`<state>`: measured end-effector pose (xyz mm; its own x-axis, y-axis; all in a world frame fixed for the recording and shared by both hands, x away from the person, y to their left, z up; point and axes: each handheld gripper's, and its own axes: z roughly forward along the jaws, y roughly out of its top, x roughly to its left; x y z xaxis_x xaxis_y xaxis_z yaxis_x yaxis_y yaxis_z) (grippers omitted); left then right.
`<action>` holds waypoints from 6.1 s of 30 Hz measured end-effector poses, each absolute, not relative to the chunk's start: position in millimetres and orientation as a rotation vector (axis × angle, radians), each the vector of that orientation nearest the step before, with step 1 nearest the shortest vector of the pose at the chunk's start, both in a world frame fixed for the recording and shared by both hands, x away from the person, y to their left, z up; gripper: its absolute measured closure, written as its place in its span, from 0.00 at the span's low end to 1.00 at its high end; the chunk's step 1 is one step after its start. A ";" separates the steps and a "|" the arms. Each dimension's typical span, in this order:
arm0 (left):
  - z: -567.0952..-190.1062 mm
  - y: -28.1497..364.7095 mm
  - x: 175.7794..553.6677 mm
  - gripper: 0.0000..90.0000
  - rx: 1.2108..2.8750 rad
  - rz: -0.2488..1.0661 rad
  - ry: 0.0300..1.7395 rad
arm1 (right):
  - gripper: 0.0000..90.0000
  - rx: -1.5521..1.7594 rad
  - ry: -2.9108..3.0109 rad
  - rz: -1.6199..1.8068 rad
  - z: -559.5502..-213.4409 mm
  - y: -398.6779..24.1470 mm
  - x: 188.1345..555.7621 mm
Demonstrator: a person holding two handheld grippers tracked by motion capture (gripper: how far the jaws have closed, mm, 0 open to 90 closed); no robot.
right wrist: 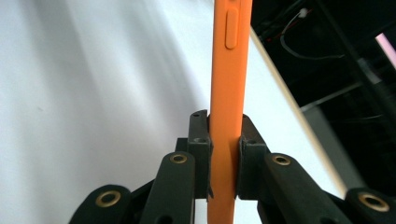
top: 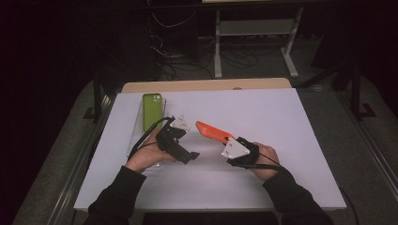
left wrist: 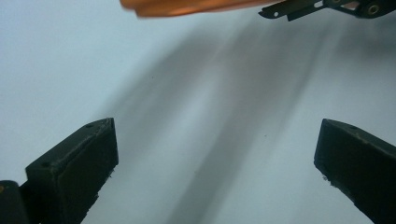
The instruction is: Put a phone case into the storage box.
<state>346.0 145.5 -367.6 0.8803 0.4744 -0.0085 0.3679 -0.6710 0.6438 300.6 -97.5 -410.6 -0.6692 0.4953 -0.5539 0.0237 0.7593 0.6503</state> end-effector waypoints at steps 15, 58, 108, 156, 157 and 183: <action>-367.6 144.8 346.3 0.00 2.312 0.216 0.661 | 0.87 0.773 2.332 1.118 -405.5 -115.1 315.7; -354.4 110.9 372.1 0.00 1.945 0.142 0.743 | 0.87 0.977 2.329 1.501 -401.4 -111.0 318.9; -312.9 151.5 394.1 0.15 1.873 0.355 0.885 | 0.11 1.033 2.328 1.234 -414.0 -136.6 321.2; -349.6 247.7 425.6 0.15 1.945 0.688 1.494 | 0.00 1.091 2.318 1.127 -426.6 -176.4 303.3; -350.6 247.8 425.8 0.15 1.958 0.690 1.486 | 0.00 1.090 2.318 1.126 -426.7 -176.5 303.5; -377.2 243.6 457.4 0.14 1.941 0.738 1.468 | 0.00 1.098 2.321 1.125 -426.9 -175.1 303.1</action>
